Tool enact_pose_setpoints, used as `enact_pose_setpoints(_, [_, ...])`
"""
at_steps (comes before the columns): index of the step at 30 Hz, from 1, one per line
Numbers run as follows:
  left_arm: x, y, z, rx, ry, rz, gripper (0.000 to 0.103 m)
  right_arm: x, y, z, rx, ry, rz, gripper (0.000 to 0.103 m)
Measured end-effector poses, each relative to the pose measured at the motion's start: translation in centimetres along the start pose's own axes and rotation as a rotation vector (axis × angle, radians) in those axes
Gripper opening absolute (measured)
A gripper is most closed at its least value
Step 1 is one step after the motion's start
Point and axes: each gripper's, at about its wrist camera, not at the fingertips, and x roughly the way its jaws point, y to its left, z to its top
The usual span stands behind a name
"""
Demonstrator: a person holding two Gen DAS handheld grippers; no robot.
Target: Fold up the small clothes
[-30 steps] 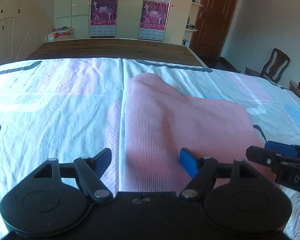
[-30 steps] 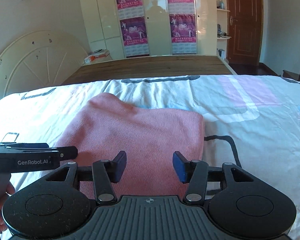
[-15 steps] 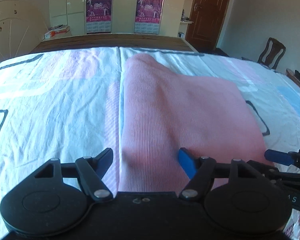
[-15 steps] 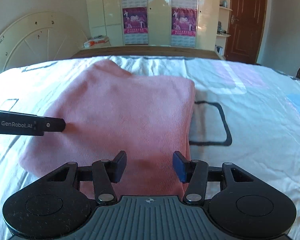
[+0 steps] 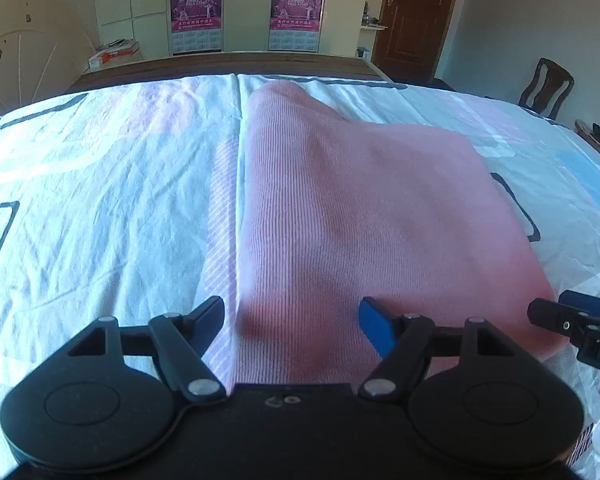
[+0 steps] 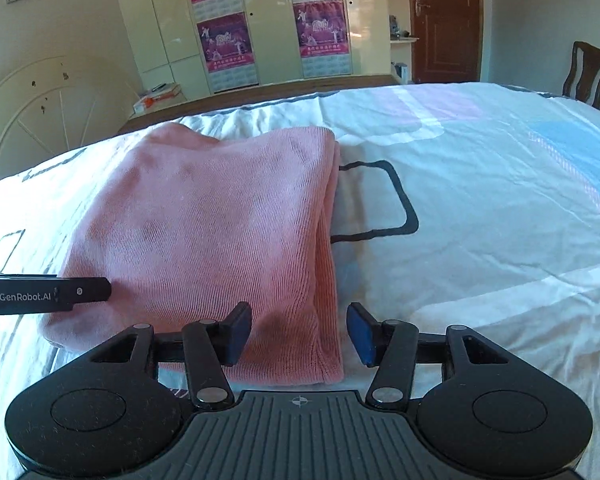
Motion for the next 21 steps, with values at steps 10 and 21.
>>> enact_pose_setpoints(10, [-1.0,-0.3,2.3,0.001,-0.044,-0.008,0.079,-0.4,0.2,1.7,0.014,-0.034,0.021,0.072])
enact_pose_setpoints(21, [0.9,-0.2,5.0,-0.016,-0.056,-0.015,0.080,1.2,0.6,4.2,-0.022,-0.055,0.024,0.074])
